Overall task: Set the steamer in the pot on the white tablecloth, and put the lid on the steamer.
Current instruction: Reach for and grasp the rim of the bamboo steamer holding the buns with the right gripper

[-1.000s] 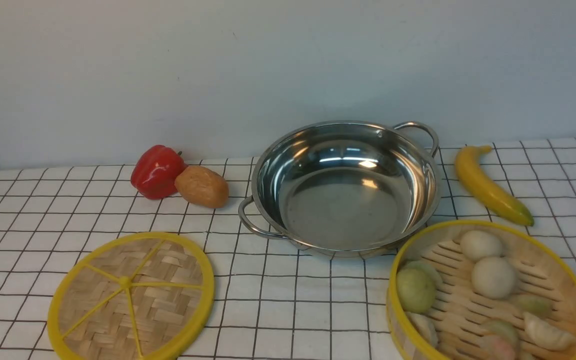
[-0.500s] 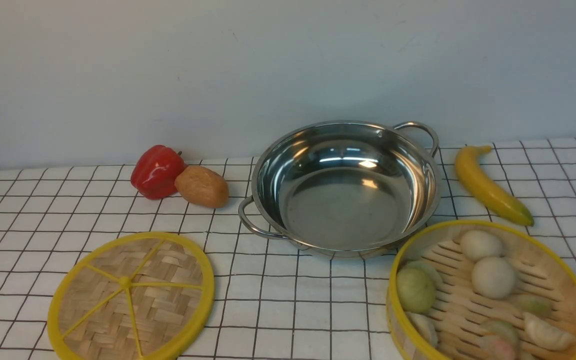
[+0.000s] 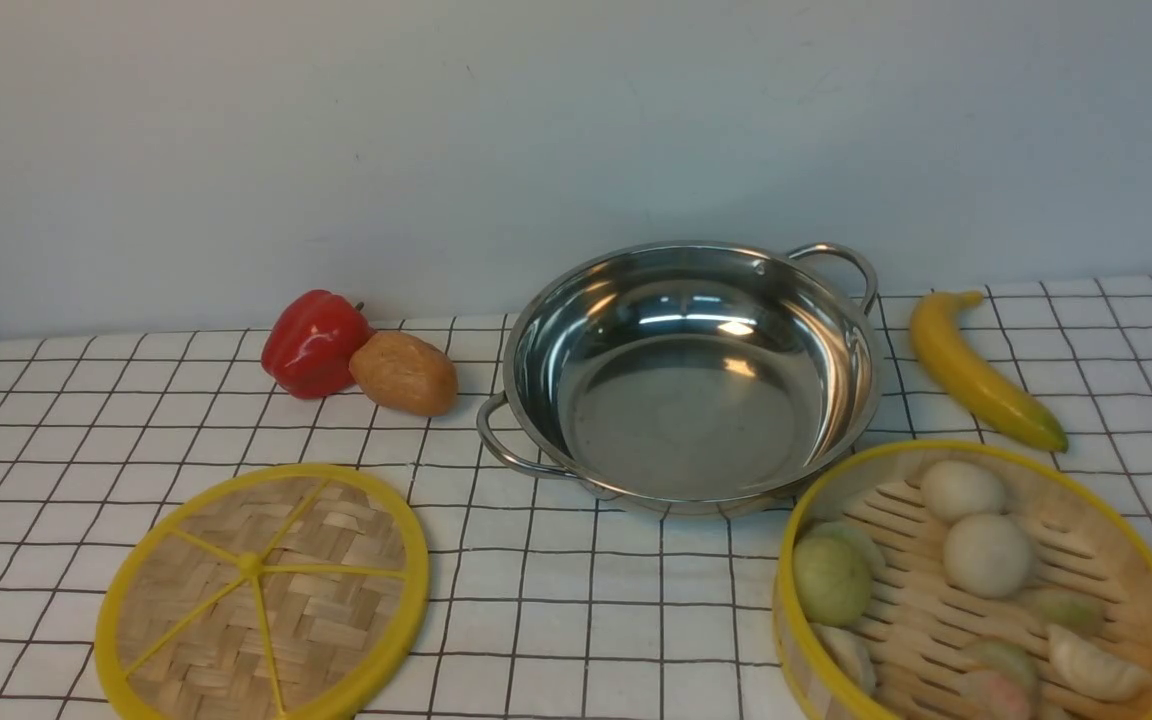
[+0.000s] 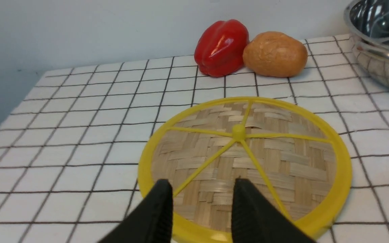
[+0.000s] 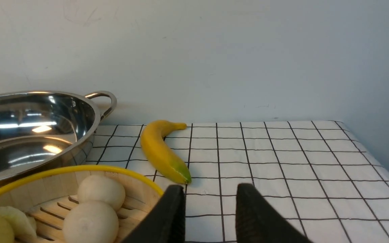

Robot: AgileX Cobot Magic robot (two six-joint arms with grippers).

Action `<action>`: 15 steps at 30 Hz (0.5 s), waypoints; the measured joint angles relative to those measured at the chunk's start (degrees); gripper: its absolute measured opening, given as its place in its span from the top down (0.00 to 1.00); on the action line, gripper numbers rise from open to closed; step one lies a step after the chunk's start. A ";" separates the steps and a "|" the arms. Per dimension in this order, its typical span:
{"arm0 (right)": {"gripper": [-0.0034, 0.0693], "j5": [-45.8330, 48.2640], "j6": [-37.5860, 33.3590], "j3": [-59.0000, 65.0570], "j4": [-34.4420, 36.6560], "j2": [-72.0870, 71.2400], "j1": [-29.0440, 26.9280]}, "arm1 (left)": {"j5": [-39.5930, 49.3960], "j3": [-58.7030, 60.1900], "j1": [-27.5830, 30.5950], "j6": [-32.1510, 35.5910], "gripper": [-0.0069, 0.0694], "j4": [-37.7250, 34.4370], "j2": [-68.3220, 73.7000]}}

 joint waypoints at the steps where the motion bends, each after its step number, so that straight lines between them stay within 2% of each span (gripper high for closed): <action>1: 0.62 -0.05 1.26 0.00 2.17 0.00 0.00 | 0.00 0.00 0.00 -0.45 0.59 -2.40 0.00; 5: 0.62 -0.50 7.90 0.00 13.72 0.00 0.00 | 0.00 0.00 0.00 -3.74 0.59 -14.02 0.00; 10: 0.62 -1.34 11.22 0.00 25.48 0.00 0.00 | 0.00 0.00 0.00 -8.22 0.59 -33.37 0.00; 11: 0.62 -1.34 11.27 0.00 26.35 0.00 0.00 | 0.00 0.00 0.00 -8.37 0.59 -34.09 0.00; 12: 0.62 -1.39 11.64 0.00 28.56 0.00 0.00 | -0.01 0.00 0.00 -8.77 0.59 -39.18 0.00; 15: 0.62 -1.53 12.13 0.00 31.15 0.00 0.00 | -0.01 0.00 0.00 -8.83 0.59 -43.04 0.00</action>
